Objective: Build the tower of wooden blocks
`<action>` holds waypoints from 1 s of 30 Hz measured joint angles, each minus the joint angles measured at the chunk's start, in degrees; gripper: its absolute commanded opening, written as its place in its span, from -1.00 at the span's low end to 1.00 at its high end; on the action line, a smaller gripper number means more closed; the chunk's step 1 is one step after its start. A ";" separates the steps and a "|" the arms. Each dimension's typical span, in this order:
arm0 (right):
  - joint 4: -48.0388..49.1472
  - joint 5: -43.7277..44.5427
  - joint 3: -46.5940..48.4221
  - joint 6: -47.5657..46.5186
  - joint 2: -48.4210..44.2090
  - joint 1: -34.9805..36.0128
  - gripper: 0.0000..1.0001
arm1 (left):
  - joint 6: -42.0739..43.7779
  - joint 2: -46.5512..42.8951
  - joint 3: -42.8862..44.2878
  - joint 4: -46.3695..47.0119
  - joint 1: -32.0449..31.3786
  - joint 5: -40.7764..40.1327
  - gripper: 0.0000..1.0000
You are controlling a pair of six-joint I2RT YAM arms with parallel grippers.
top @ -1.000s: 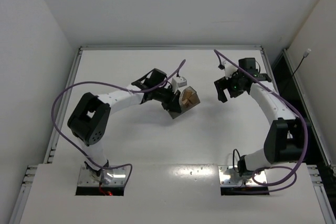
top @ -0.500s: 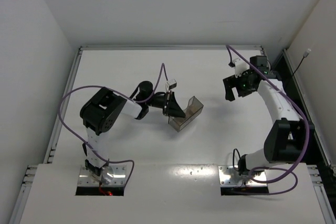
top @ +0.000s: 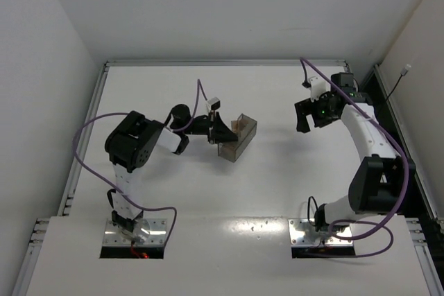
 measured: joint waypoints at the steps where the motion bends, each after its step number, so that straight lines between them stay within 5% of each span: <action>1: 0.00 -0.04 0.17 0.00 0.24 0.00 0.75 | -0.15 0.09 -0.04 -0.26 -1.44 -0.42 -1.00; 5: -0.42 -0.07 0.28 0.00 0.55 0.00 0.75 | -0.55 -0.02 -0.04 0.92 -7.52 0.66 -1.00; 11: -0.76 -0.07 0.28 0.22 0.57 0.00 0.75 | -1.22 0.61 -0.28 1.25 -3.67 -1.07 -1.00; 17: -0.90 -0.07 0.28 0.46 0.57 0.00 0.71 | -0.35 -0.83 -0.55 1.07 -6.54 0.33 -1.00; 25: -0.66 0.11 0.28 0.44 0.57 0.04 0.70 | 11.98 -8.72 2.78 0.17 3.91 5.75 -1.00; 27: -0.50 0.15 0.28 0.44 0.57 0.13 0.70 | 23.91 -10.91 5.25 -7.72 8.55 7.06 -1.00; 30: -0.33 0.17 0.33 0.44 0.57 0.70 0.68 | 58.49 -12.81 19.26 -50.03 13.79 1.09 -1.00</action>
